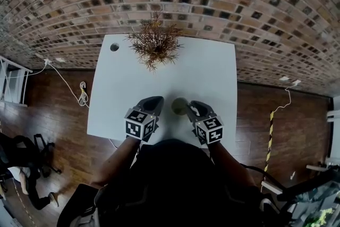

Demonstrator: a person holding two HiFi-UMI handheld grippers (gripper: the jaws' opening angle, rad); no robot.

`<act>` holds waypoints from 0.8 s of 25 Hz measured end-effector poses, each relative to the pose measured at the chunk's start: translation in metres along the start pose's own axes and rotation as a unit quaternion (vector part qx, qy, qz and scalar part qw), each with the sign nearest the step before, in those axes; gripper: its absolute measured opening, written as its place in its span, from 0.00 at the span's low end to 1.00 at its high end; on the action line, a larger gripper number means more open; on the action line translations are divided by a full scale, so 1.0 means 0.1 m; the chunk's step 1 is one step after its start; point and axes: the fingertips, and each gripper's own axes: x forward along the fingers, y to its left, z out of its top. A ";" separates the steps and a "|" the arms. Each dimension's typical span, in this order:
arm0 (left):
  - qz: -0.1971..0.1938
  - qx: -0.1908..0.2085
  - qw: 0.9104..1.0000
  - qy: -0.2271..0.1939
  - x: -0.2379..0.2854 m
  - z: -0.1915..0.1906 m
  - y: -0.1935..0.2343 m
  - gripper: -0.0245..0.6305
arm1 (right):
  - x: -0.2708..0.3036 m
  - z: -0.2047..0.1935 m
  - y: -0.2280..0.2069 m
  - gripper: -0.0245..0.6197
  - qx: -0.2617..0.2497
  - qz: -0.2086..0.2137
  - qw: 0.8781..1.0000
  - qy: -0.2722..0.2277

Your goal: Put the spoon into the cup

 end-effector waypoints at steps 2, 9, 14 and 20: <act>0.005 -0.001 1.000 -0.001 -0.02 -0.01 -0.02 0.03 | -0.03 0.00 0.01 0.27 -0.004 0.006 1.000 0.000; 0.021 0.010 1.000 -0.011 -0.08 -0.02 -0.15 0.03 | -0.11 0.04 0.02 0.28 -0.012 0.022 1.000 -0.005; 0.037 0.005 0.999 -0.021 -0.17 -0.04 -0.21 0.03 | -0.13 0.02 0.01 0.30 -0.023 0.026 0.999 -0.001; 0.059 -0.001 0.998 -0.030 -0.31 -0.06 -0.21 0.03 | -0.13 0.02 -0.01 0.37 -0.035 0.029 0.999 -0.001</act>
